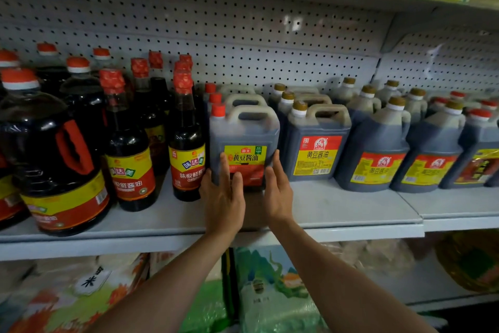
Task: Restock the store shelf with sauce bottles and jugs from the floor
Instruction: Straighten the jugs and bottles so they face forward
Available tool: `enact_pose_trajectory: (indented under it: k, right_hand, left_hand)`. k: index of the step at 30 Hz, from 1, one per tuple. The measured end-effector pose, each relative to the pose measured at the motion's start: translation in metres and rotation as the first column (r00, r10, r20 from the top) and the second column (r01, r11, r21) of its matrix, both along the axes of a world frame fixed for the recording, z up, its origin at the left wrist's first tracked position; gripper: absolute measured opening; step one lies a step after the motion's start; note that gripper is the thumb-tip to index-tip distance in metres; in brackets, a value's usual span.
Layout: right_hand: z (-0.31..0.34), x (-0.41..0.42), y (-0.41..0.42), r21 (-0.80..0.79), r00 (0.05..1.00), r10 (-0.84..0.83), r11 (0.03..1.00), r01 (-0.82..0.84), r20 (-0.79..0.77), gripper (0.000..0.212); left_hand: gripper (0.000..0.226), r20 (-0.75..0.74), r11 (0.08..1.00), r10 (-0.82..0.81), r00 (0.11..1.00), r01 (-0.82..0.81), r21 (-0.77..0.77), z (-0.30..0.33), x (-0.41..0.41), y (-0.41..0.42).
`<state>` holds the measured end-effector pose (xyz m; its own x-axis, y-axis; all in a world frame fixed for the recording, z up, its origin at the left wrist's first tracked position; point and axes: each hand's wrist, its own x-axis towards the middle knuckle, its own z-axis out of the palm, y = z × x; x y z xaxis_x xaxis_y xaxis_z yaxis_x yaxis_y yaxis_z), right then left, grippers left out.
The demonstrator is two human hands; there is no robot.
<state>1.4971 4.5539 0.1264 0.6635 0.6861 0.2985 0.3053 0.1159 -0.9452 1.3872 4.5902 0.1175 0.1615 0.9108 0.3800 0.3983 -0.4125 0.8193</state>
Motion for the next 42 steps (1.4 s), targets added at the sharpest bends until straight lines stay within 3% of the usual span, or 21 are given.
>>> enact_pose_trajectory:
  k: [6,10,14,17,19,21,23,25,29,42]
  right_hand:
    - [-0.003,0.001,-0.002,0.013,1.000,0.015,1.000,-0.015,0.010,0.050]
    - [0.001,0.002,-0.005,0.045,1.000,0.013,0.999,-0.013,0.005,0.049]
    - [0.023,0.011,-0.006,0.113,0.998,-0.055,0.992,0.059,-0.032,0.045]
    - [0.062,0.030,0.008,0.147,0.989,-0.125,0.983,0.112,0.081,0.045]
    - [0.092,0.048,0.020,0.106,0.983,-0.085,0.992,0.069,0.162,0.046]
    - [0.119,0.063,0.031,-0.025,0.971,0.054,0.998,-0.050,0.232,0.045]
    - [0.137,0.076,0.044,-0.160,0.898,0.140,0.984,-0.079,0.417,0.040]
    - [0.149,0.084,0.054,-0.229,0.850,0.193,0.970,-0.088,0.490,0.033]
    - [0.159,0.088,0.066,-0.284,0.838,0.269,0.948,-0.143,0.476,0.030]
    - [0.161,0.088,0.067,-0.220,0.822,0.247,0.964,-0.152,0.513,0.021]
  left_hand:
    - [0.074,0.020,0.999,-0.038,0.999,0.038,-0.013,-0.001,-0.003,-0.002]
    - [0.074,-0.104,0.997,0.021,0.994,-0.013,0.073,0.002,-0.011,-0.001]
    - [0.072,0.099,0.986,0.090,0.991,-0.103,0.129,0.040,-0.007,-0.011]
    - [0.077,0.170,0.989,0.052,0.984,-0.074,0.127,0.070,0.000,-0.004]
    - [0.080,0.182,0.994,0.045,0.982,-0.063,0.094,0.079,0.006,0.004]
    - [0.082,0.174,0.994,0.042,0.984,-0.059,0.090,0.081,0.011,0.007]
    - [0.082,0.183,0.995,0.038,0.982,-0.055,0.085,0.081,0.014,0.005]
    - [0.080,0.222,0.995,0.039,0.974,-0.059,0.084,0.081,0.014,0.004]
    - [0.072,0.237,0.984,0.081,0.968,-0.115,0.133,0.082,0.012,0.008]
    - [0.078,0.155,0.986,0.118,0.981,-0.135,0.103,0.085,0.015,0.010]
